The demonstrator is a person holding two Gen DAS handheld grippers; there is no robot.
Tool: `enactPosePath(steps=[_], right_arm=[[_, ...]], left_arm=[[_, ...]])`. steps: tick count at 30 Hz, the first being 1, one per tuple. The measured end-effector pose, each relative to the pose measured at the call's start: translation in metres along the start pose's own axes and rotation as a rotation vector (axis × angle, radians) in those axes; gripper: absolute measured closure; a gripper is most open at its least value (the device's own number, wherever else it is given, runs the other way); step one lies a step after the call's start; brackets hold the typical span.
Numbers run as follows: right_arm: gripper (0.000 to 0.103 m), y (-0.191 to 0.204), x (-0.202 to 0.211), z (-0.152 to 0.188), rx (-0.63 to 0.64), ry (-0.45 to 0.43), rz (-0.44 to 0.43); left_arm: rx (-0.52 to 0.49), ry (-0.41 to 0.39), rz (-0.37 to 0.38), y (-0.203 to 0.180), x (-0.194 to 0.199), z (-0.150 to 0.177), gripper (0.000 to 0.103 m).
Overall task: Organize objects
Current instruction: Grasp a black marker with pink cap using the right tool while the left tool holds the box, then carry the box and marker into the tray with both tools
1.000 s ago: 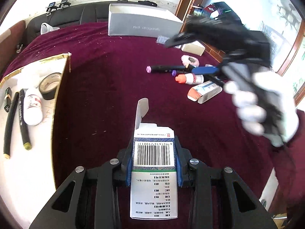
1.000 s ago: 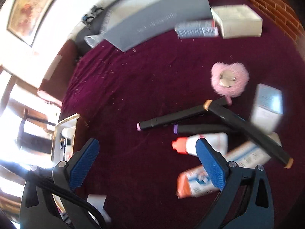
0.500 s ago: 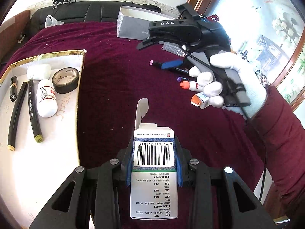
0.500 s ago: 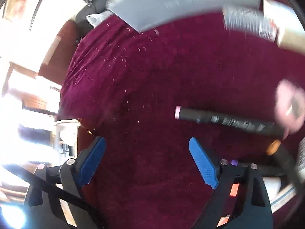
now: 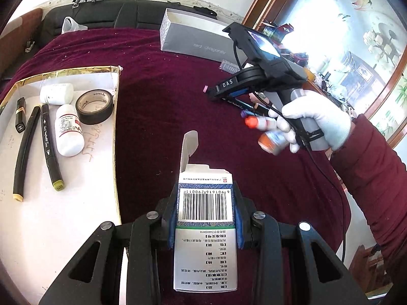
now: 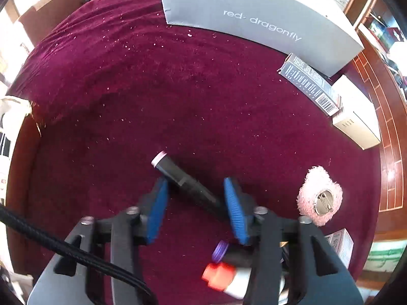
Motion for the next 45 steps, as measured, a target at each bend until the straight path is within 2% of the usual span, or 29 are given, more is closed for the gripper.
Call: enactPosePath(steps=[1, 3, 5, 9, 14, 17, 25, 31, 36, 41, 45], right_arm=[[0.073, 0.002, 0.001, 0.0, -0.006, 0.004, -0.008], [0.086, 0.009, 0.006, 0.003, -0.022, 0.021, -0.089], [0.087, 0.018, 0.005, 0.009, -0.033, 0.048, -0.162], [0.086, 0.02, 0.006, 0.022, -0.032, 0.03, -0.132], [0.086, 0.022, 0.005, 0.039, -0.024, -0.033, -0.049], [0.09, 0.025, 0.009, 0.05, -0.037, -0.094, -0.032], [0.091, 0.053, 0.021, 0.059, -0.099, -0.146, -0.232], [0.091, 0.078, 0.047, 0.065, -0.131, -0.19, -0.412], [0.09, 0.108, 0.078, 0.065, -0.104, -0.224, -0.557], [0.09, 0.158, 0.086, 0.056, -0.053, -0.189, -0.655], [0.09, 0.196, 0.079, 0.046, -0.018, -0.159, -0.677]], left_arm=[[0.002, -0.003, -0.002, 0.0, 0.001, 0.0, 0.074], [0.002, -0.007, -0.008, 0.0, 0.003, 0.003, 0.074], [0.008, -0.011, -0.01, 0.001, 0.005, 0.004, 0.074], [0.022, -0.02, -0.021, 0.007, 0.009, 0.004, 0.074], [0.049, -0.053, -0.041, 0.02, 0.021, 0.002, 0.074], [0.069, -0.074, -0.06, 0.03, 0.029, 0.001, 0.074], [0.109, -0.115, -0.127, 0.058, 0.052, 0.003, 0.074], [0.178, -0.18, -0.19, 0.103, 0.091, 0.001, 0.073], [0.204, -0.215, -0.316, 0.147, 0.122, -0.002, 0.073], [0.212, -0.184, -0.4, 0.187, 0.123, -0.01, 0.073], [0.214, -0.122, -0.42, 0.21, 0.103, -0.015, 0.073]])
Point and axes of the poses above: each gripper's, at about its wrist camera, not at the fingertips, and x roughly against the way its jaws point, y to its left, z to its underside, the point moved 6 cm from there along -x, roughly the way its jaws point, and after that the axes turned 7 degrees about y, right-handed, at the moved point
